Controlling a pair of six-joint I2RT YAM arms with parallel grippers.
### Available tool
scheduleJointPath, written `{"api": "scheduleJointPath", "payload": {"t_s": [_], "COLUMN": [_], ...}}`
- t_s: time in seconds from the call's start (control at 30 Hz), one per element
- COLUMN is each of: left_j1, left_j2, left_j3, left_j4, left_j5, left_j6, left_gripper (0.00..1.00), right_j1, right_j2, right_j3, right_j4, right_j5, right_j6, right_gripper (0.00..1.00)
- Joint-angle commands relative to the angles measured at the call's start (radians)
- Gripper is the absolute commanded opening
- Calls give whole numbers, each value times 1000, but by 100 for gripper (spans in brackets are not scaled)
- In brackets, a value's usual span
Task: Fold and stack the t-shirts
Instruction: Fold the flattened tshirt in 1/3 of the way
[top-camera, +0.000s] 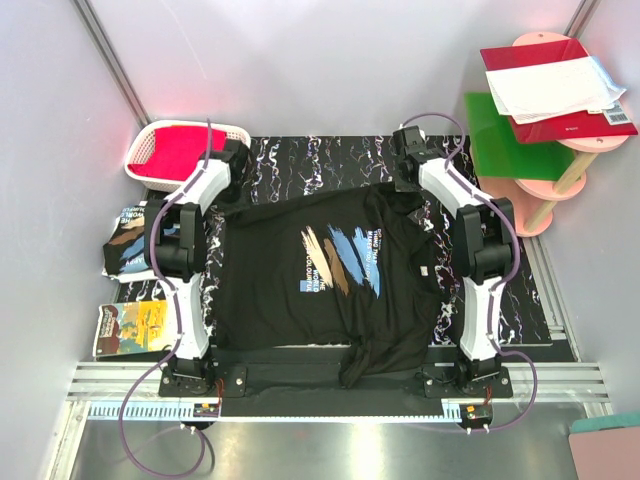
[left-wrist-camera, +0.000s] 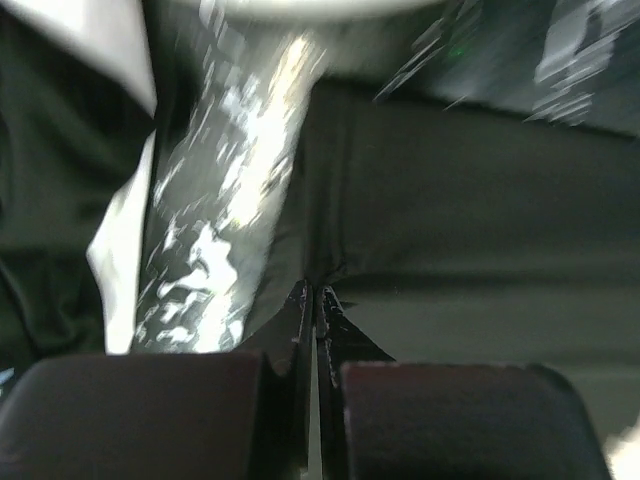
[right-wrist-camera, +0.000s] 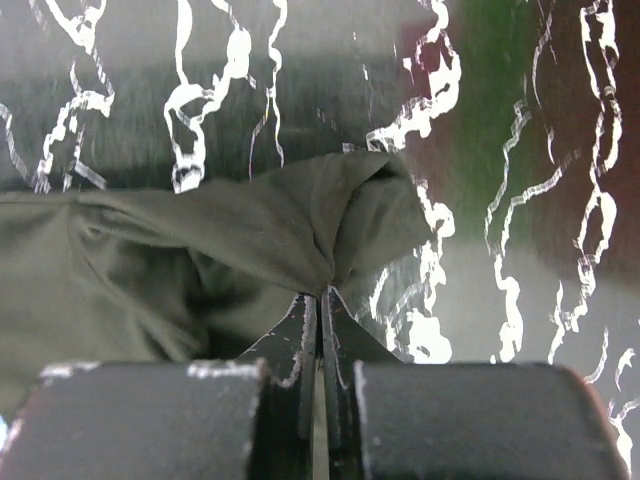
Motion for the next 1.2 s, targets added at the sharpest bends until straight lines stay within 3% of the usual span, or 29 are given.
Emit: {"api": "scheduleJointPath", "payload": {"t_s": [0.0, 0.43, 0.67, 1.0, 1.07, 1.17], "left_j1": [3, 20, 28, 40, 37, 32], "left_j2": [-135, -204, -208, -171, -157, -152], "left_j3": [-70, -170, -234, -265, -263, -274], "left_j4": [15, 20, -9, -21, -18, -15], "left_j5": [-114, -120, -143, -92, -66, -45], "left_j6": [-30, -56, -52, -44, -30, -21], "left_gripper": [0, 0, 0, 0, 8, 56], "right_j1": [-3, 1, 0, 1, 0, 1], "right_j2": [-194, -443, -402, -394, -391, -380], "right_j3": [-60, -208, -266, -381, -396, -413], "right_j4": [47, -2, -198, -215, -218, -221], "right_j5": [-31, -2, 50, 31, 26, 18], "right_j6": [17, 41, 163, 206, 204, 206], "right_gripper": [0, 0, 0, 0, 0, 0]}}
